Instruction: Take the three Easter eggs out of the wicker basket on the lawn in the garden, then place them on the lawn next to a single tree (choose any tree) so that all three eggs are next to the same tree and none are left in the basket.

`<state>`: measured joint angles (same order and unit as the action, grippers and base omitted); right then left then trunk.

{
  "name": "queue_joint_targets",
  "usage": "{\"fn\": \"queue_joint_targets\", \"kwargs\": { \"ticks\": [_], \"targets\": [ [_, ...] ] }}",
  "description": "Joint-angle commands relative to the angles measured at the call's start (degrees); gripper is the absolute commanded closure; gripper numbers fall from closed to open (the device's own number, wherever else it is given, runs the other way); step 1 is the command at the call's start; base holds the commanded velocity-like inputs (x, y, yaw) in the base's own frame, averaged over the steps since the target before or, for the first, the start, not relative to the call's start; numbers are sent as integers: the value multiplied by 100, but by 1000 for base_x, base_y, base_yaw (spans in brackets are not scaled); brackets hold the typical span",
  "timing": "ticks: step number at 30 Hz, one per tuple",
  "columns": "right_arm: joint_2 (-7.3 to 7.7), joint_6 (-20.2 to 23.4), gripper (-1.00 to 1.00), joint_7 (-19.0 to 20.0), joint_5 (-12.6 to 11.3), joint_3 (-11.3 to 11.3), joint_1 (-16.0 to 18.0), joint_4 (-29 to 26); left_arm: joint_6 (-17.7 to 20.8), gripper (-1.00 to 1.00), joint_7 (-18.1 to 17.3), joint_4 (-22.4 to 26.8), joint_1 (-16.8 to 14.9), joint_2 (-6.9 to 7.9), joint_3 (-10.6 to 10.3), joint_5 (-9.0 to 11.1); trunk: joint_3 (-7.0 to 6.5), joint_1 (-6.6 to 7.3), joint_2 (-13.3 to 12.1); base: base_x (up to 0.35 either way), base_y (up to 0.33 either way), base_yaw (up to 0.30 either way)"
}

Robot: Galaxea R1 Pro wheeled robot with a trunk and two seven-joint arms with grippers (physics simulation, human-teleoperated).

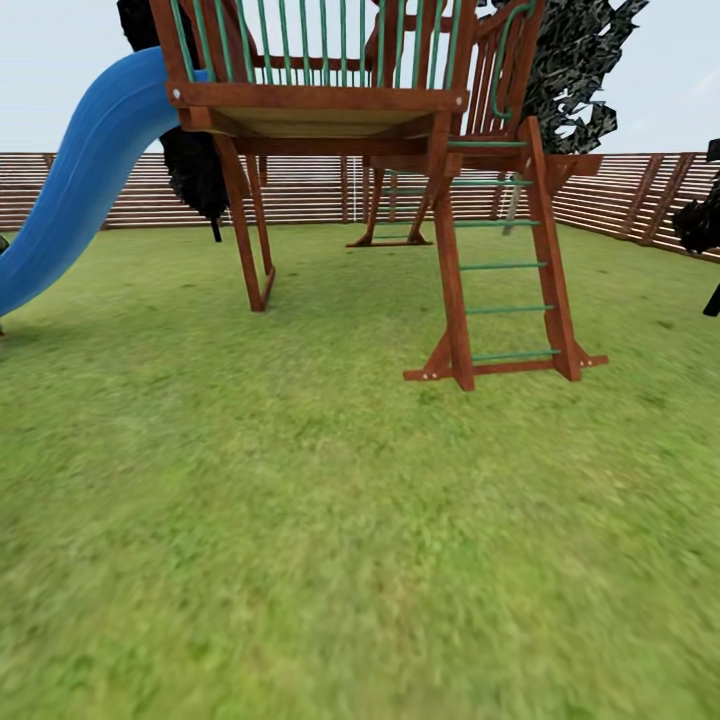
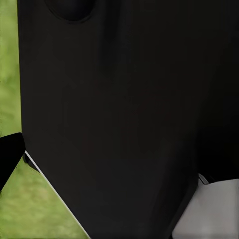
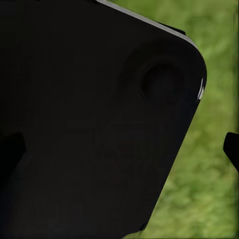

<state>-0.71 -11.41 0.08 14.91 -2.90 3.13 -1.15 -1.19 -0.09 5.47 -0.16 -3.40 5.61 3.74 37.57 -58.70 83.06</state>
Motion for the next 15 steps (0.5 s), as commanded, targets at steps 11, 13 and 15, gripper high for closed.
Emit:
{"fn": "queue_joint_targets", "kwargs": {
  "ticks": [11,13,15],
  "targets": [
    [-4,-11,-100,1,-7,-33,3,-1,-13,-100,0,-2,-2,-2,24,39,4,-3,2,328,0,0],
    [-4,-20,-100,1,-26,-20,3,-3,-13,-100,-3,-2,-2,-2,23,39,4,-3,2,328,0,0],
    [-1,-25,-100,1,-56,-7,3,-2,-13,-100,-2,0,-2,2,26,39,4,-3,2,328,0,0]
  ]
}}
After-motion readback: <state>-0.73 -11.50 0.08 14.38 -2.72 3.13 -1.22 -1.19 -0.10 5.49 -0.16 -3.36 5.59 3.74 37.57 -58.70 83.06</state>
